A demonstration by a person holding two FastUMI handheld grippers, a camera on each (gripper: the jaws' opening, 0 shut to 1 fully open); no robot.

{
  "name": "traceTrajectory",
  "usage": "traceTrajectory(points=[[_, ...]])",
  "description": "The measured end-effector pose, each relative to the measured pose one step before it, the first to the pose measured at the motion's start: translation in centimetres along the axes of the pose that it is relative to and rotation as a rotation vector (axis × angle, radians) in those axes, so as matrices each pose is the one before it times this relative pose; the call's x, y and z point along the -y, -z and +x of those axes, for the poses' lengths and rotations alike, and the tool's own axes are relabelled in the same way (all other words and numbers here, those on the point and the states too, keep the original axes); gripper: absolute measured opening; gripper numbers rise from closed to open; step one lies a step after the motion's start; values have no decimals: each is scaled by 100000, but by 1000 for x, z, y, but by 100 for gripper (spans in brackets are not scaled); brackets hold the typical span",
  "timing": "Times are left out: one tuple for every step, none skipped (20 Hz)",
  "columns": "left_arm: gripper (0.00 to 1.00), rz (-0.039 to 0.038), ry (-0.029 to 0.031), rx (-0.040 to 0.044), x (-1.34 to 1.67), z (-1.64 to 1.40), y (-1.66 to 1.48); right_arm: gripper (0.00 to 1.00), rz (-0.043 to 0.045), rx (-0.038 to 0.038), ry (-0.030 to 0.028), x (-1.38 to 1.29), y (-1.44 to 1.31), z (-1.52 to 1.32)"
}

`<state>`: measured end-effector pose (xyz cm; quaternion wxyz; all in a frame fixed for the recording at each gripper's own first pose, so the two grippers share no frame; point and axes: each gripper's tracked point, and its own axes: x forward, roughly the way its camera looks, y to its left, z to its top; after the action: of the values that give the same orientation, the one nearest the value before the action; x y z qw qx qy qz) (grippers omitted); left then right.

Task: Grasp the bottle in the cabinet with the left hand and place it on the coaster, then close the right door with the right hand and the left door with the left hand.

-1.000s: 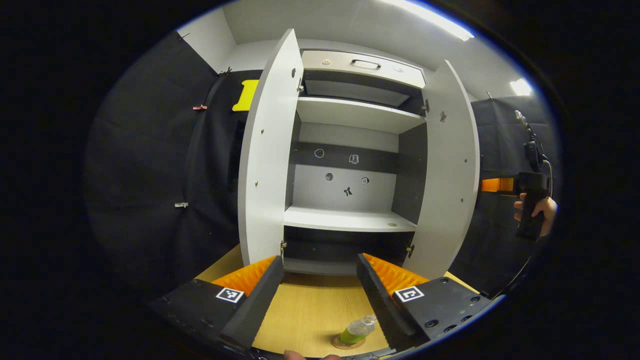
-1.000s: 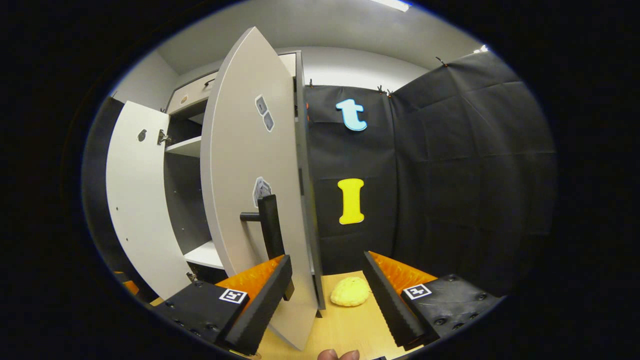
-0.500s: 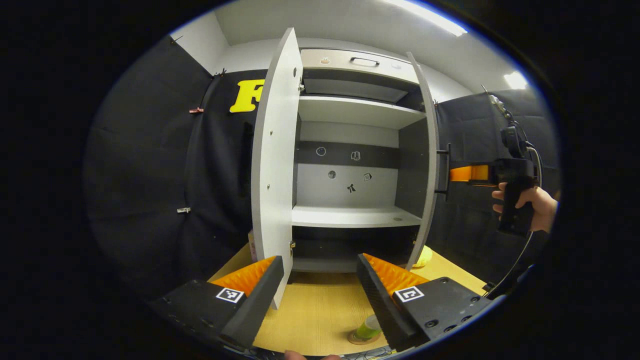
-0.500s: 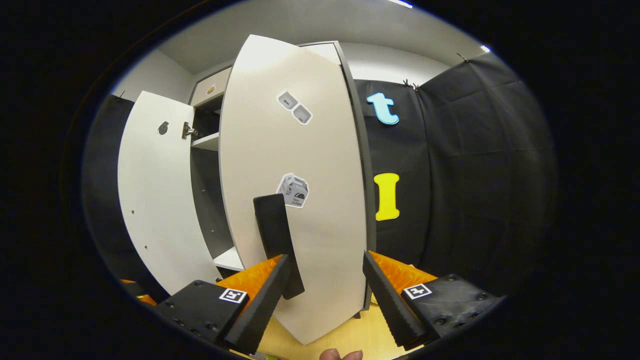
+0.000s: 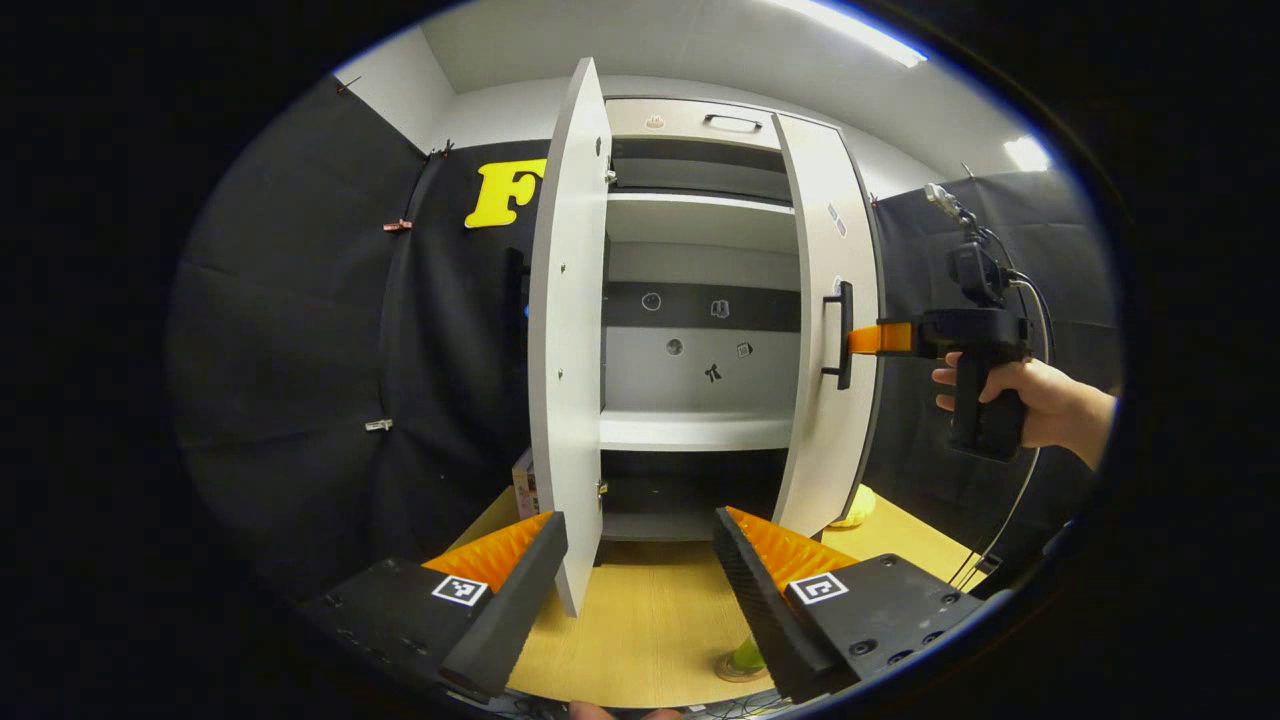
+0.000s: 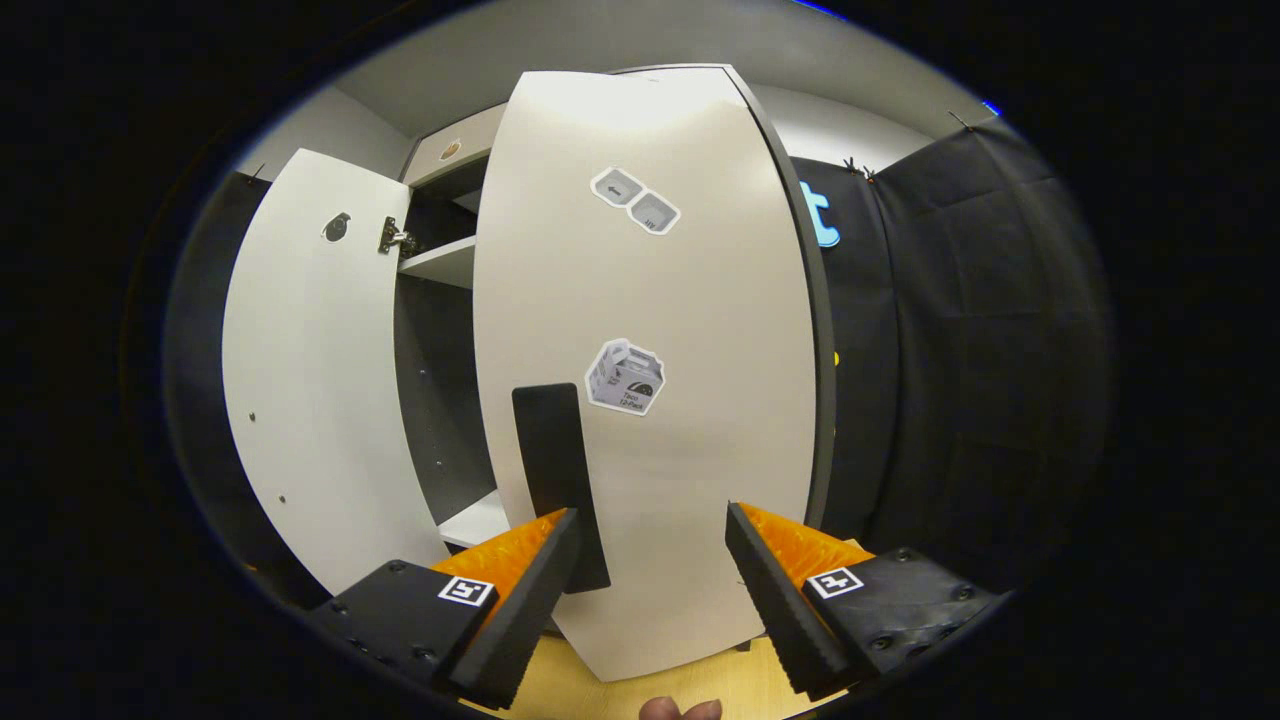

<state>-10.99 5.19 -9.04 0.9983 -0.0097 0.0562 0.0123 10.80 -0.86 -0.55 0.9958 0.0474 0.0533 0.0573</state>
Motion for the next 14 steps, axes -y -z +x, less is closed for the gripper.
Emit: traceTrajectory(points=[[94, 408, -353, 19, -260, 31, -32, 98, -522, -10, 238, -278, 94, 472], [94, 264, -258, 164, -236, 108, -51, 98, -677, 186, 503, -257, 19, 445], [94, 142, -272, 202, -166, 75, -114, 97, -1057, 265, 528, -192, 18, 376], [94, -23, -63, -48, -177, 39, 137, 98, -1067, 381, 550, -205, -30, 390], [94, -123, 22, -374, -69, 179, 6, 98, -908, 299, 504, -206, -87, 435], [94, -232, 15, -159, -212, 164, 127, 98, -590, -28, 442, -170, -3, 418], [94, -311, 126, -128, -98, 161, 36, 98, -291, 80, 319, -112, 6, 416], [94, -249, 20, 8, -276, 360, -124, 98, -156, -229, 203, 32, 101, 84], [94, -254, 121, 180, -215, 218, -82, 98, 137, 6, 173, -64, 31, 163], [94, -289, 73, 29, -209, 226, 76, 98, 63, -151, 103, -112, 65, 259], [94, -210, 61, -270, -220, 166, -5, 98, 107, 108, 230, -128, -45, 464], [94, -112, -29, -226, -328, 198, 184, 98, 62, 190, 75, -146, 60, 436], [94, 38, -40, -192, -239, 103, 31, 98, -202, 56, 230, -118, 43, 455], [94, 59, -65, -171, -298, 244, -33, 97, -452, 212, 350, -69, -30, 309]])
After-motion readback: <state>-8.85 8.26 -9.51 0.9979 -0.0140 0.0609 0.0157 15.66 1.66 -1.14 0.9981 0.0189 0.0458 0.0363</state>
